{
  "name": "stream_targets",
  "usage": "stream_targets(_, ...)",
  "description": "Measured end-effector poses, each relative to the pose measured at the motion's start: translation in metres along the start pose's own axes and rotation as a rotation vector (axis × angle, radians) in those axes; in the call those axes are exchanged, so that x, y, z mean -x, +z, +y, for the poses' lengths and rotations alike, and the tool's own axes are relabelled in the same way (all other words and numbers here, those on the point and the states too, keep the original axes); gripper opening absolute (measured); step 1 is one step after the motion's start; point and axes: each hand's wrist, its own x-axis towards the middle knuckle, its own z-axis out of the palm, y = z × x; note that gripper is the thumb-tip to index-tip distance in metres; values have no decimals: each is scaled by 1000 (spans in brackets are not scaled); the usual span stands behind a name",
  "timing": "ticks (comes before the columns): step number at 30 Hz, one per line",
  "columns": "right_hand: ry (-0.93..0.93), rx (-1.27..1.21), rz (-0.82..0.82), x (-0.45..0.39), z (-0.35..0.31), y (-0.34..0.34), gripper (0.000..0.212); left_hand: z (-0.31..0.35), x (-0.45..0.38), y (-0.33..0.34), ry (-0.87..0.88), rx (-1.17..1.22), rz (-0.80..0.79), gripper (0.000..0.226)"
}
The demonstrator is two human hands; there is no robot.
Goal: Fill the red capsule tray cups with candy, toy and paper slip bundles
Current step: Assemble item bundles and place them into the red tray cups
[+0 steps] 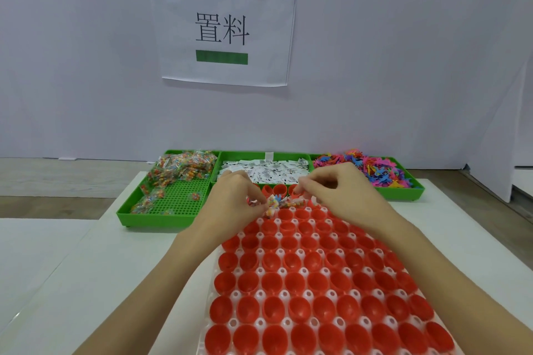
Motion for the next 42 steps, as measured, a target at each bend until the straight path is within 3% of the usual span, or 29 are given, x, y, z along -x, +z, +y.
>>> stream_targets(5,-3,-221,81,45,7,-7,26,-4,-5,-16,-36,47,39,8)
stream_targets(11,4,-297,160,66,12,0,24,-44,-5,-54,-214,-126,66,12)
stream_targets(13,-7,-294,161,67,10,-1,26,-69,0,-64,-319,-245,19,17)
stream_targets(18,-21,-319,201,70,7,-4,33,-116,10,-72,-483,-436,-271,57)
stream_targets(22,2,-311,217,71,7,-4,34,-130,11,-66,-508,-497,-338,40)
stream_targets(25,28,-311,223,70,9,-4,33,-131,11,-66,-513,-521,-304,22)
stream_targets(29,66,-292,228,68,15,-2,27,-131,11,-65,-527,-477,-164,30)
stream_targets(33,67,-287,220,68,15,-1,28,-130,12,-65,-542,-456,-102,21)
stream_targets(42,69,-272,236,69,16,-2,27,-120,11,-63,-523,-580,-132,13)
